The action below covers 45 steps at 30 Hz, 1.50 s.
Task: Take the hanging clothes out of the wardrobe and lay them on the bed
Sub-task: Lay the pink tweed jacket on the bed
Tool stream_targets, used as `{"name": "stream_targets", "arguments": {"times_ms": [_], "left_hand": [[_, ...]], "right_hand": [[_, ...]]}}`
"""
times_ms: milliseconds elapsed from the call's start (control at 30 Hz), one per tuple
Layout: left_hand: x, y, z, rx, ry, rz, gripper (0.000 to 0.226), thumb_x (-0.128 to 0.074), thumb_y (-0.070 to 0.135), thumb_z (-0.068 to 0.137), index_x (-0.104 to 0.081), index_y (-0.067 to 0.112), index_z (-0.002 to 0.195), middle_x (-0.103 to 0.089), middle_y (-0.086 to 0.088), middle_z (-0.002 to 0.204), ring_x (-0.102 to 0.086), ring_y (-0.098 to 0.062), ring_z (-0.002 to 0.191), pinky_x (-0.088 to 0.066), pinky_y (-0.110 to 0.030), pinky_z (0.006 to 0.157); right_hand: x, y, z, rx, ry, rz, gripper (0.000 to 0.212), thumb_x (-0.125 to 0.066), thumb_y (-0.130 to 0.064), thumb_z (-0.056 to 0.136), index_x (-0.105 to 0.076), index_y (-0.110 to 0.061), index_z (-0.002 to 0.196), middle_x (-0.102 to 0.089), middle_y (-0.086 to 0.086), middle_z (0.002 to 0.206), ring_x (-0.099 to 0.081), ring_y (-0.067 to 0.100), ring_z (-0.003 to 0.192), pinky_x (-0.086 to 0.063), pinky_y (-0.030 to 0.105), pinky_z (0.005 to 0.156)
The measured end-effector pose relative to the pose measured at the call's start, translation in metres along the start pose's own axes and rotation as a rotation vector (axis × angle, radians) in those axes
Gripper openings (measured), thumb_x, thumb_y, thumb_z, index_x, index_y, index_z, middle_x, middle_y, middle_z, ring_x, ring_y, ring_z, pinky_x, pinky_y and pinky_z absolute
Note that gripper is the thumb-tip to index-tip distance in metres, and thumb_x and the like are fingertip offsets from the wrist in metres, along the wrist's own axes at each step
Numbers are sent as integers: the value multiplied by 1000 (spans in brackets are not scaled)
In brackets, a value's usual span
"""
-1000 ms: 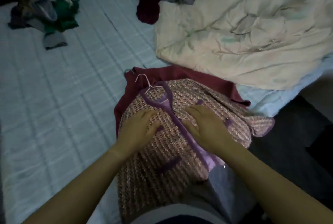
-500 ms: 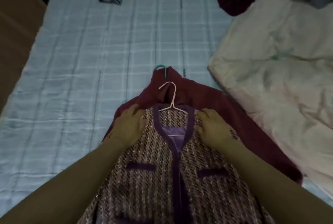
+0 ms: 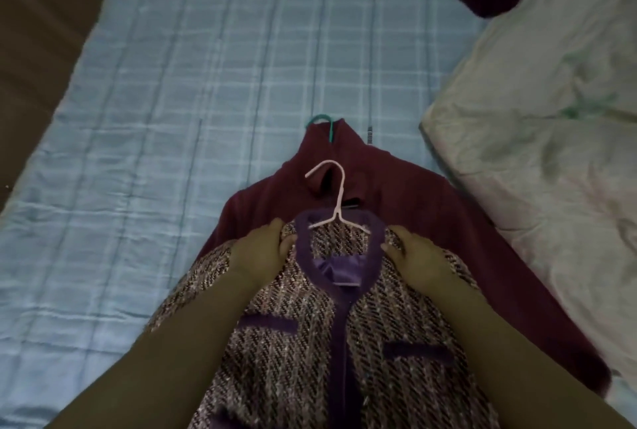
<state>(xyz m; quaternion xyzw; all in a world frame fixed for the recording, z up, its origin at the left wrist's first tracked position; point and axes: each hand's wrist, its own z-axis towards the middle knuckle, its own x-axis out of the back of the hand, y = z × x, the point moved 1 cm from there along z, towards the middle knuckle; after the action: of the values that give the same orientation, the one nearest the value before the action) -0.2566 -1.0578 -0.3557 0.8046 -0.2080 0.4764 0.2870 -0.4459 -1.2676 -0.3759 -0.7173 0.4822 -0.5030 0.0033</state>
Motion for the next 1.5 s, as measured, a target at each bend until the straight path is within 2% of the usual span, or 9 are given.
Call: {"name": "stream_targets", "arguments": {"times_ms": [267,367,500,567,700,833,1133,1367,1500], "left_hand": [[69,-9,-121,-154,211,-276,30,-43,46,94,-53,22,108,-62,1,91,-59,-20,80,-43,-34,65],[96,-32,-187,-145,290,-353,35,-41,49,90,-56,23,109,-62,6,96,-58,-14,83,-44,-32,67],[120,-87,-299,-80,455,-365,41,-40,53,87,-59,24,109,-58,14,98,-53,-4,84,-38,-21,64],[125,-122,-361,-31,518,-358,35,-46,49,88,-61,23,106,-59,14,96,-55,-5,83,-36,-14,64],[136,-200,-473,126,614,-311,32,-48,49,90,-60,23,106,-64,6,96,-60,-16,81,-40,-29,62],[125,-274,-584,357,730,-323,41,-44,59,84,-59,26,103,-68,1,91,-64,-24,81,-48,-35,64],[117,-393,-739,670,971,-292,53,-41,61,80,-63,19,105,-69,0,98,-64,-25,91,-48,-34,76],[185,-525,-794,791,1108,-123,45,-40,52,87,-60,20,112,-65,1,100,-62,-25,90,-47,-35,75],[247,-619,-818,819,1180,-91,37,-40,54,88,-52,36,118,-62,10,106,-61,-18,97,-49,-40,83]], "right_hand": [[41,-60,-111,268,159,67,47,-45,-53,91,-45,-38,136,-66,-2,110,-60,15,98,-49,35,84],[43,-111,-167,362,210,-32,50,-41,-54,89,-41,-42,138,-57,-11,89,-56,7,82,-48,27,71],[16,-189,-248,518,234,-52,50,-41,-55,87,-47,-39,134,-51,-18,93,-53,1,79,-47,23,65],[-8,-231,-285,595,193,-69,50,-43,-55,87,-51,-35,132,-55,-16,94,-55,3,80,-47,22,67],[-64,-322,-347,801,126,-109,50,-47,-52,85,-57,-26,126,-65,-10,114,-58,5,99,-40,10,82],[-121,-413,-401,986,12,-136,45,-49,-51,84,-57,-29,123,-64,-13,117,-63,7,94,-49,23,82],[-254,-561,-451,1222,-268,-94,36,-52,-51,86,-49,-42,121,-53,-36,111,-58,-4,99,-50,23,83],[-337,-727,-455,1347,-288,25,44,-43,-58,82,-48,-41,122,-60,-18,74,-51,-3,49,-35,14,44],[-371,-856,-450,1463,-250,82,35,-45,-61,84,-45,-56,118,-58,-34,105,-60,-7,84,-50,20,71]]}}
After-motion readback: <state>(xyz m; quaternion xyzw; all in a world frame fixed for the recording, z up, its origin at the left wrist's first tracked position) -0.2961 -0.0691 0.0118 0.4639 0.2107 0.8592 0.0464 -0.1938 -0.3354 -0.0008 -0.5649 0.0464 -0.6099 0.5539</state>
